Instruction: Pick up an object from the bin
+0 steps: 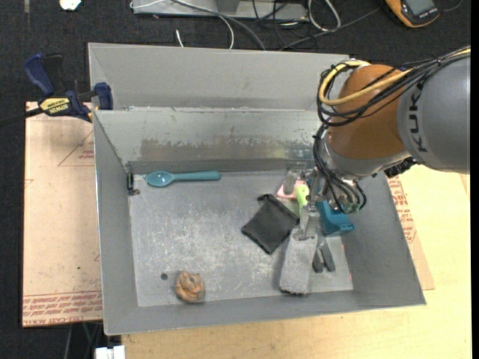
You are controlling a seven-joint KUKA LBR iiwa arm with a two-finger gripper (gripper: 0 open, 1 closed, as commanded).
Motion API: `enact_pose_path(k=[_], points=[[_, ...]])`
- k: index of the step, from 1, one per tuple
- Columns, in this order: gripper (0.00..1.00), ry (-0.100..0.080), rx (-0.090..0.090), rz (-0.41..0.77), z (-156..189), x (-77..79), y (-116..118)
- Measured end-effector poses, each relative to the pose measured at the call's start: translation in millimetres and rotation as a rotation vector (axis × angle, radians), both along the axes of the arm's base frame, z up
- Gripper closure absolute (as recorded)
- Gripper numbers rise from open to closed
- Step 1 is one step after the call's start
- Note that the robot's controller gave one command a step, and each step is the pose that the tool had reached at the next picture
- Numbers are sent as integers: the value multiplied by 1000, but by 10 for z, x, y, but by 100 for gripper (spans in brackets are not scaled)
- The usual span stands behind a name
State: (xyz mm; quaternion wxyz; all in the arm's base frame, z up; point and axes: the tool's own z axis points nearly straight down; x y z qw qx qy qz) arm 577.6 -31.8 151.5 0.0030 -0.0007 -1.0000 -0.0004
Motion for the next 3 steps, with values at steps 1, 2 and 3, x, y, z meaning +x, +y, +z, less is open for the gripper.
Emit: enact_pose_path(k=[1, 2, 3], points=[[0, -7, 0, 1, 37, 18, 1], [0, -12, 0, 1, -561, -142, 12], [0, -21, 2, 76, -820, -35, 153]])
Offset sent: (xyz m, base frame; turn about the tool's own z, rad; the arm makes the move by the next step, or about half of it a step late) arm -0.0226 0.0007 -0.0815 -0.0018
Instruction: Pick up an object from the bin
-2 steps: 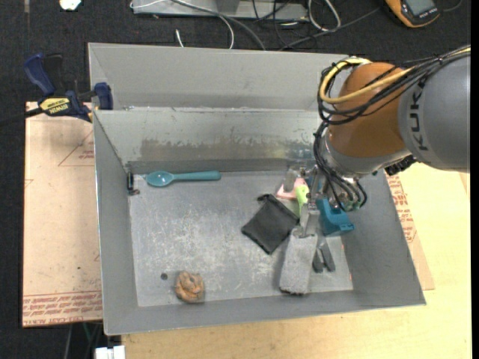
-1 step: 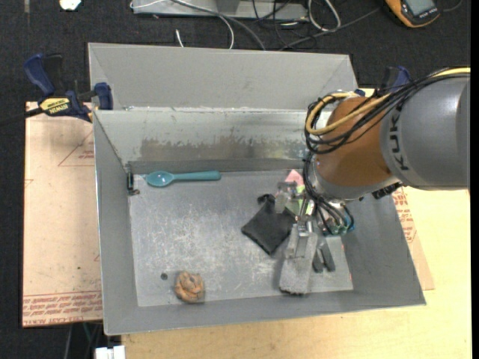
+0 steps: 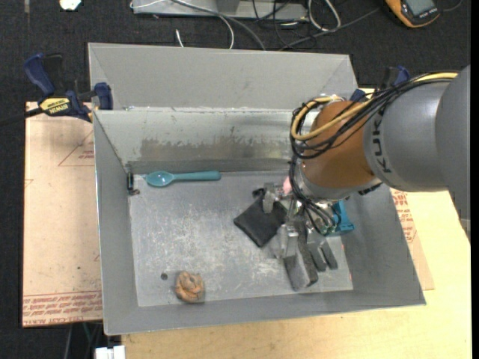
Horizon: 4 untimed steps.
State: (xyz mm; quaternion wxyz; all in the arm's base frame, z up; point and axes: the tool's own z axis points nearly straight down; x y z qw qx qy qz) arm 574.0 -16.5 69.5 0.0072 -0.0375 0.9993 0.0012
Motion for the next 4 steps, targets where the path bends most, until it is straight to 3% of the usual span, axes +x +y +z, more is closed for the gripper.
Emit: enact_pose_path(k=[1, 2, 3, 4], points=[[0, 12, 1, -28, 7, 88, 81], [0, 0, -1, 84, 15, 215, 153], [0, 0, 1, 20, 15, 246, 155], [100, -1, 5, -113, 17, 112, 378]])
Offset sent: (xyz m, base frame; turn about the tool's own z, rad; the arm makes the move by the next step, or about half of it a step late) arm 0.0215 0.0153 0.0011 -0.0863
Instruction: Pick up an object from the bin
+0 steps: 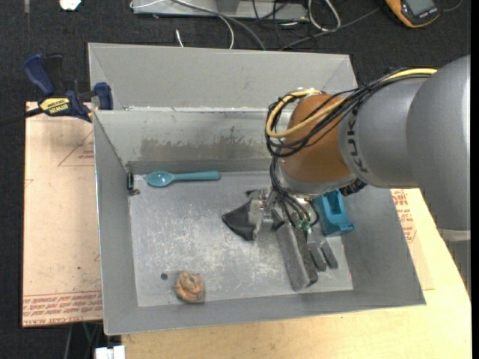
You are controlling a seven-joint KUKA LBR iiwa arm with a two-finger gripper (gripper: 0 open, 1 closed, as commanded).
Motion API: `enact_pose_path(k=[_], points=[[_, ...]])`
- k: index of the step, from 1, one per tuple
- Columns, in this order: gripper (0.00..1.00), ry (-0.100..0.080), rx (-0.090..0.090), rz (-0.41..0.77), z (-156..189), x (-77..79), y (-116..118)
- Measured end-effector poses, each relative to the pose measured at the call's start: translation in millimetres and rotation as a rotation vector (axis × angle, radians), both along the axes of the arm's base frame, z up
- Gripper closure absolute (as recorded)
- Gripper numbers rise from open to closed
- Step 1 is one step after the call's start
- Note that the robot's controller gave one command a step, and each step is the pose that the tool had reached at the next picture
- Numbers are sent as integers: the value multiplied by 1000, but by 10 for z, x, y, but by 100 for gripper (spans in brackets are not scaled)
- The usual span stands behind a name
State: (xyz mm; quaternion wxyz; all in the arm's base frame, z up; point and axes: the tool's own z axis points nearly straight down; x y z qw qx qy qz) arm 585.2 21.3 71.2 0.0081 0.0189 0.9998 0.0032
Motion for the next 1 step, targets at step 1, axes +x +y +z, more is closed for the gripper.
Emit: enact_pose_path(k=[1], points=[[100, 0, 0, 0, 0, 0, 0]])
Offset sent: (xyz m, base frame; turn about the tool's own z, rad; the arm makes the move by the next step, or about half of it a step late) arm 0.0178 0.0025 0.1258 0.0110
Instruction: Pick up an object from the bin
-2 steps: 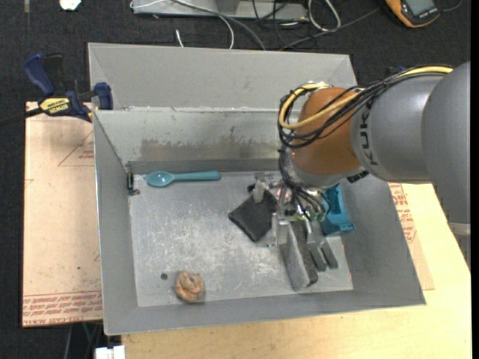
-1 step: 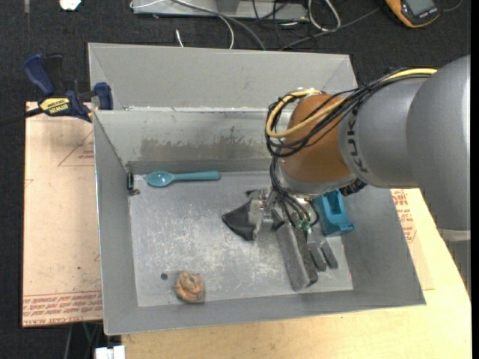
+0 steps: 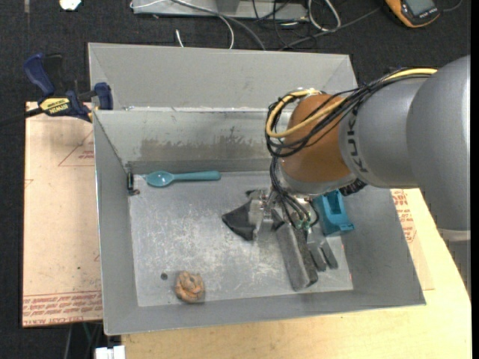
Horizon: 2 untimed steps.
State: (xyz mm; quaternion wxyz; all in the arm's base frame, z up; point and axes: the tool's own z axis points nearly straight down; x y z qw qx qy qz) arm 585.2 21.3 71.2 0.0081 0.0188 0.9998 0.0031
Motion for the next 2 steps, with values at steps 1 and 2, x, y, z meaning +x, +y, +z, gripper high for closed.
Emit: enact_pose_path(k=[1, 2], points=[[100, 4, 0, -4, 514, 62, 9], [100, 3, 1, -17, 1209, 100, 102]])
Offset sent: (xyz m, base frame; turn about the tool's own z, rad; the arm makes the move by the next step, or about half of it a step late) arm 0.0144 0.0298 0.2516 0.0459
